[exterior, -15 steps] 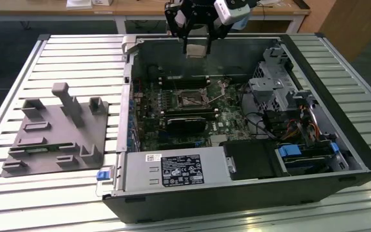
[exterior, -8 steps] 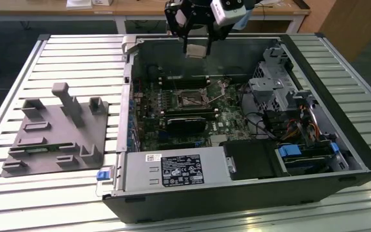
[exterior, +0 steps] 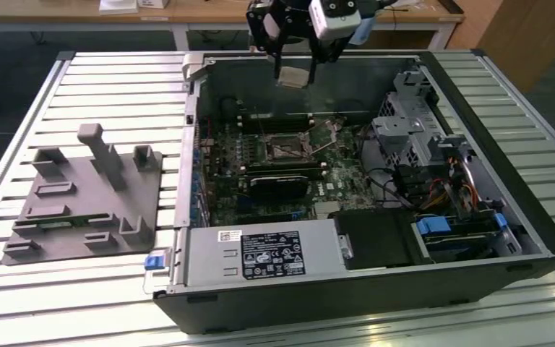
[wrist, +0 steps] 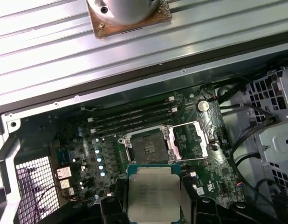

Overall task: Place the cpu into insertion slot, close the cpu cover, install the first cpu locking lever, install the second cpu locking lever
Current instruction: 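Place the cpu into insertion slot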

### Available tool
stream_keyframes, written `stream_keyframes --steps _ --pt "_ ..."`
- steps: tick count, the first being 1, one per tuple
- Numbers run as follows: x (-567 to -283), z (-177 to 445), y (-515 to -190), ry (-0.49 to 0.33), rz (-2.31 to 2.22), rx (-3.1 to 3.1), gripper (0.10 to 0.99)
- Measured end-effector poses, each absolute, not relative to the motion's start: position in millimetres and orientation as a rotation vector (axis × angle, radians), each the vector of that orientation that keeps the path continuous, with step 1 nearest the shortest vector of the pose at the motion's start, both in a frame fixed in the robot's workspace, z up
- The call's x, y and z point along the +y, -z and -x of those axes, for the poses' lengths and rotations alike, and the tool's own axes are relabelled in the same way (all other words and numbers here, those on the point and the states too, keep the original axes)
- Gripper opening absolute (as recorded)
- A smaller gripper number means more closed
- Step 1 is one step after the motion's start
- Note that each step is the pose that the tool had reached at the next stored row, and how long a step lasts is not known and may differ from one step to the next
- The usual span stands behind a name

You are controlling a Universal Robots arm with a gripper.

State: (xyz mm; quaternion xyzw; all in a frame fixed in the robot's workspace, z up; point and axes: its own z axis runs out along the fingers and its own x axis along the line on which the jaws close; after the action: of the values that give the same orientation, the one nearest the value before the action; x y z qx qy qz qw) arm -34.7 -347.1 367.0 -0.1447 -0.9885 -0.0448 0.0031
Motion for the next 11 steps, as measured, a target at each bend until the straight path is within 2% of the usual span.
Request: stream_keyframes --steps 11 --pt "-347.1 34.8 -365.7 0.139 0.681 -3.064 0.541"
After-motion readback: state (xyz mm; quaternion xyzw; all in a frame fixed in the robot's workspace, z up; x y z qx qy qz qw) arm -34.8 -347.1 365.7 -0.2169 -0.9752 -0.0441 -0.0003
